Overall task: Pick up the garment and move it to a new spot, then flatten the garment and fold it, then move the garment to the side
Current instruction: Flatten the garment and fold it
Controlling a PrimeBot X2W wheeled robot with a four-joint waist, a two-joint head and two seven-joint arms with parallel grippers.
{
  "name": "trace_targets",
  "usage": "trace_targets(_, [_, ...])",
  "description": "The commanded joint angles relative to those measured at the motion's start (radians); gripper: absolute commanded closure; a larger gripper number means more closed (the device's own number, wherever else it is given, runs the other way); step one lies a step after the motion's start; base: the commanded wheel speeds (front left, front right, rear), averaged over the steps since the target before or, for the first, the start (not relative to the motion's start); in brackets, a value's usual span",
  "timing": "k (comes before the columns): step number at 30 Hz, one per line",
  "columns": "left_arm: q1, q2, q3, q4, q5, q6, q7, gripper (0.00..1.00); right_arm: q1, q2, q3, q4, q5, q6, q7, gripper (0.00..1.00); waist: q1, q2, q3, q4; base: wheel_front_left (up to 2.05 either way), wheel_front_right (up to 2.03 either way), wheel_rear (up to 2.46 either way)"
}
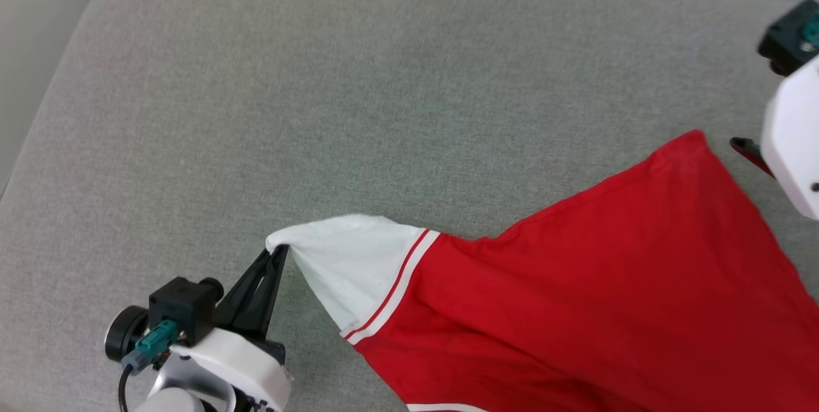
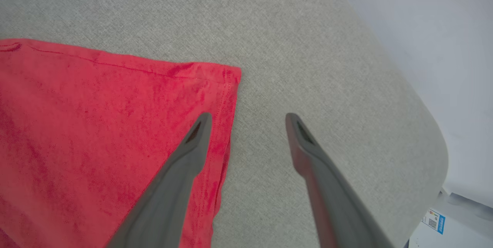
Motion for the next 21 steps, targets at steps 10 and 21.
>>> trace_targets(10, [-0.071, -0.043, -0.004, 0.001, 0.032, -0.020, -0.017, 1.00, -0.119, 0.099, 0.154, 0.267, -0.026, -0.001, -0.060, 0.00, -0.0002, 0.0000, 0.127, 0.052, 0.00, 0.00, 0.00])
trace_targets(21, [-0.089, -0.061, 0.001, 0.039, 0.037, -0.035, -0.025, 1.00, -0.100, 0.097, 0.309, 0.365, 0.056, 0.000, -0.195, 1.00, -0.0002, 0.0000, 0.126, 0.042, 0.00, 0.00, 0.00])
